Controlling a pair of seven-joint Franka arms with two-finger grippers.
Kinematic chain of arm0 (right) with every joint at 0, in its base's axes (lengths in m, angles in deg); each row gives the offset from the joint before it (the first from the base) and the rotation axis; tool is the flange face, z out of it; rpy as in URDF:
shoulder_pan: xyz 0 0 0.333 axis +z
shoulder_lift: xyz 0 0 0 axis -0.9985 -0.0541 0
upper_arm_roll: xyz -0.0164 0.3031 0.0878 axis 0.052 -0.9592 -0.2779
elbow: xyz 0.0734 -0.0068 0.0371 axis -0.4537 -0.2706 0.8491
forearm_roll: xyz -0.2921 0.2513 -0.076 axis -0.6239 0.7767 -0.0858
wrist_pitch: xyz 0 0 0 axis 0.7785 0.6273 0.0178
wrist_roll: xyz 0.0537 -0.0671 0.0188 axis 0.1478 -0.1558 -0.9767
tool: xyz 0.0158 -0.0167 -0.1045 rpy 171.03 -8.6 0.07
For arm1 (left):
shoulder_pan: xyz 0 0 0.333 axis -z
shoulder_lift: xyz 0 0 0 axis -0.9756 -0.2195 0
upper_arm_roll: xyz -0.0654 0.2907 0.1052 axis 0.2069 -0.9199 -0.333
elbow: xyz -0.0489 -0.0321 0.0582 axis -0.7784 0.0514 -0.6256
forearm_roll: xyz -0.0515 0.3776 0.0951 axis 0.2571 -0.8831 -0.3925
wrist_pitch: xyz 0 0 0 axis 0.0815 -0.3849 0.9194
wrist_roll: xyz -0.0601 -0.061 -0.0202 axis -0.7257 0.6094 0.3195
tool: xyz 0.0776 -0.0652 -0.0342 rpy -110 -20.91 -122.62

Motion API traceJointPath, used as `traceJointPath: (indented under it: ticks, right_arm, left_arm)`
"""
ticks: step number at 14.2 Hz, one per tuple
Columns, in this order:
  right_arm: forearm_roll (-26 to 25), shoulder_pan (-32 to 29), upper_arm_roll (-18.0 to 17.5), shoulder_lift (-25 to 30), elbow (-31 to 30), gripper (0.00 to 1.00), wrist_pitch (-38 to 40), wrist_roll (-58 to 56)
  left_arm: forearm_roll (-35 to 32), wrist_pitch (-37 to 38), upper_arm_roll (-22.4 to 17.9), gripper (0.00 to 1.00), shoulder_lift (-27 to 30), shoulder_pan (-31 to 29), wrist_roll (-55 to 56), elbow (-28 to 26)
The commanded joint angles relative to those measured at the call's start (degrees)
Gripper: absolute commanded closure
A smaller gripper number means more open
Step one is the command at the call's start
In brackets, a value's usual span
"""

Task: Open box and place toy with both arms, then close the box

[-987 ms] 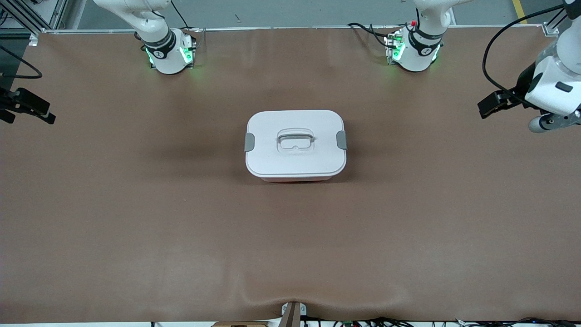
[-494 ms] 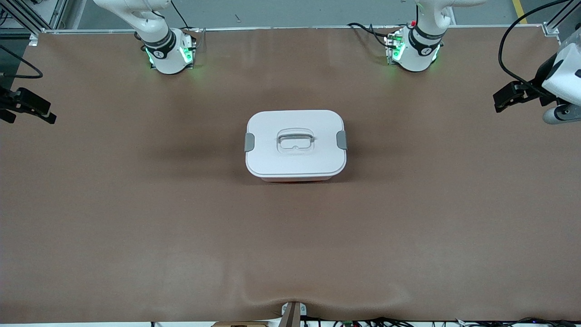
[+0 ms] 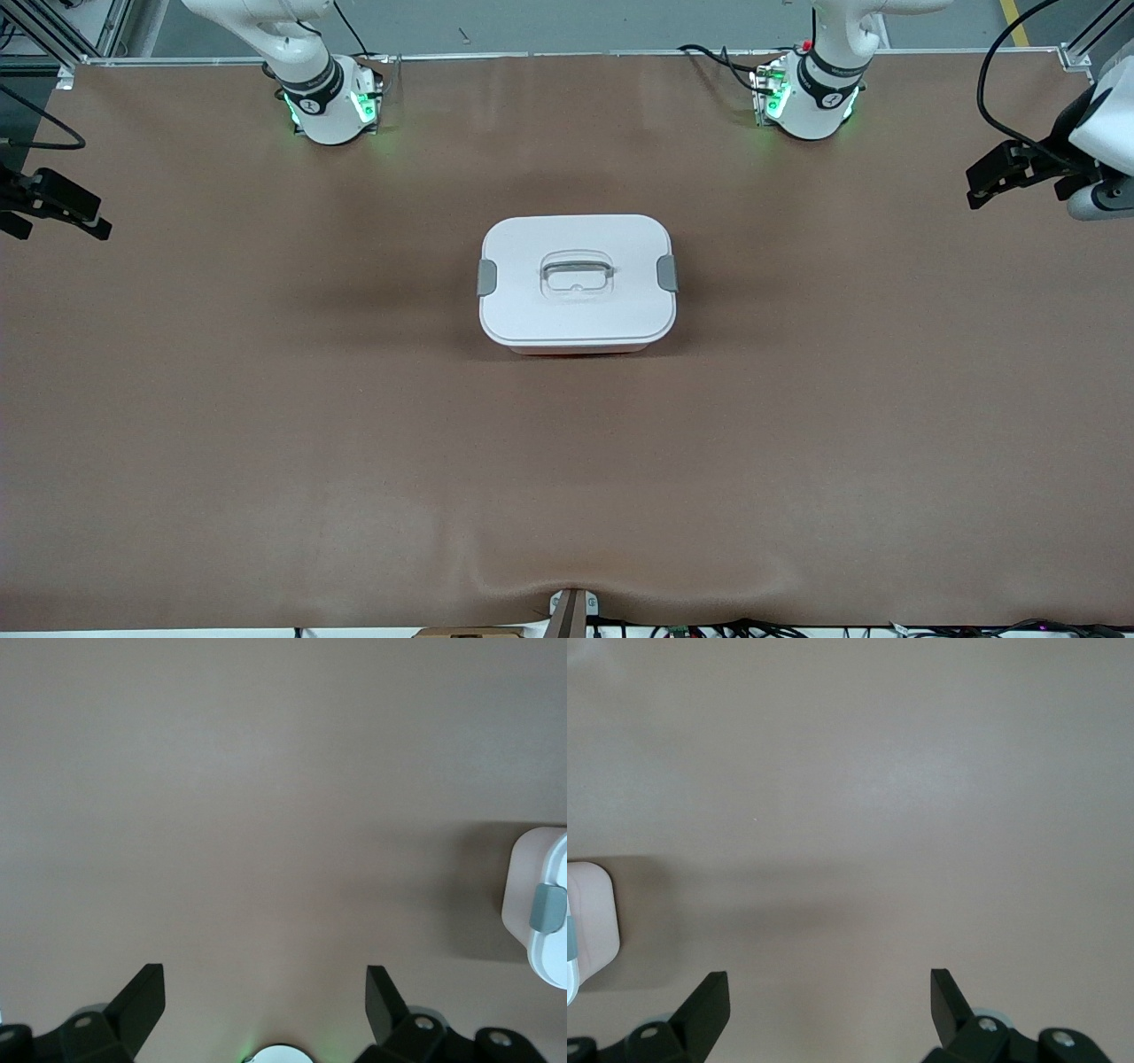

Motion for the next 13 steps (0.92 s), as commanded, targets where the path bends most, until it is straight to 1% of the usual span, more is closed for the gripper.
traceJointPath:
  ticks: [1,2,6,13]
  right_arm:
    - [0.00,0.34,0.10,0.52,0.22,0.00,0.63,0.50]
    - [0.00,0.43,0.10,0.52,0.31,0.00,0.63,0.77]
    - [0.00,0.69,0.10,0.52,0.31,0.00,0.63,0.77]
    - [-0.18,0.69,0.10,0.52,0.31,0.00,0.54,0.59]
  left_arm:
    - [2.46,-4.64,-0.50,0.00,6.72,0.40,-1.42,-8.28]
    - [2.55,-5.96,-0.59,0.00,7.69,0.66,-1.94,-9.44]
    - [2.64,-5.62,-0.59,0.00,6.30,0.58,-1.42,-7.00]
    - [2.73,-5.27,-0.51,0.00,5.42,0.84,-1.07,-6.28]
